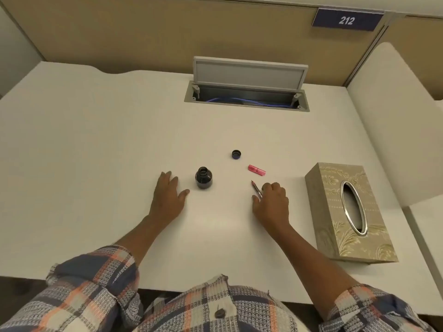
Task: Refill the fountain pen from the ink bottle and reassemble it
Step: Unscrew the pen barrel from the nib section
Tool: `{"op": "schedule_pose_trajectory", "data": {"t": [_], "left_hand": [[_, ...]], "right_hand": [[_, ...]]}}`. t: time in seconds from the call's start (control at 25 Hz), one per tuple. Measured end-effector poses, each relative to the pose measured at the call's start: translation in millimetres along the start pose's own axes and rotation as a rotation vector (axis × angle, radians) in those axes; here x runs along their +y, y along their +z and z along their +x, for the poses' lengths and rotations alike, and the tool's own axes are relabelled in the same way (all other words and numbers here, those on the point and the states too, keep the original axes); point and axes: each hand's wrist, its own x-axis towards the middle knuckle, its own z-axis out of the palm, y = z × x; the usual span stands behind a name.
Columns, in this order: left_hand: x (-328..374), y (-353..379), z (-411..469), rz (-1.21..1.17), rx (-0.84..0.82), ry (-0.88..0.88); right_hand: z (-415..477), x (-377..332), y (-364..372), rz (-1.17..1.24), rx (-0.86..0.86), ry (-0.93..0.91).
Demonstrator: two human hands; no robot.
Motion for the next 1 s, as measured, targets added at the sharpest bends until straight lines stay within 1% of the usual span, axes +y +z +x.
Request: {"op": "schedule_pose_trajectory", "data": {"t": [0.08,0.16,0.24,0.32,0.44,0.52,0.56,0.6,0.64,0.76,0.92,1.0], "left_hand": [[6,-2,-12,-0.070,0.111,-0.048],[13,-4,-34,-0.094,0.251,-0.007],[17,-3,-57,-0.105,0.285,0.056],[22,-6,-75,-0.155,0.215,0.096],[42,-15,-88,-0.362,-0.077,0.045],[64,-19,-86,-0.534,-0.304,-0.052],[76,-19,-82,-0.627,-0.377,-0.090],[88,-18,-78,-0.708,-0.407,-0.126],[99,-17,-73,-0.781,-0.402,-0.157],[128,-9,-54,-0.925,-0.349,-0.252],[151,6,-35,-1.085,-0.377,-0.326],[157,11,-32,-1.208,-0.394,-0.356]], "right_hand": [[1,0,-2,0.003,0.027,-0.001],[-1,1,-1,-0.001,0.029,0.004],[-5,6,3,0.028,0.018,0.041],[-5,7,1,0.117,0.032,0.086],[-4,-1,-9,0.324,0.042,0.140],[-6,-7,-19,0.384,0.017,0.153],[-7,-10,-24,0.407,0.004,0.156],[-8,-12,-28,0.428,-0.007,0.158],[-8,-15,-32,0.447,-0.015,0.156],[-11,-23,-42,0.480,-0.029,0.132],[-15,-28,-51,0.503,-0.068,0.079],[-16,-27,-52,0.493,-0.086,0.065]]}}
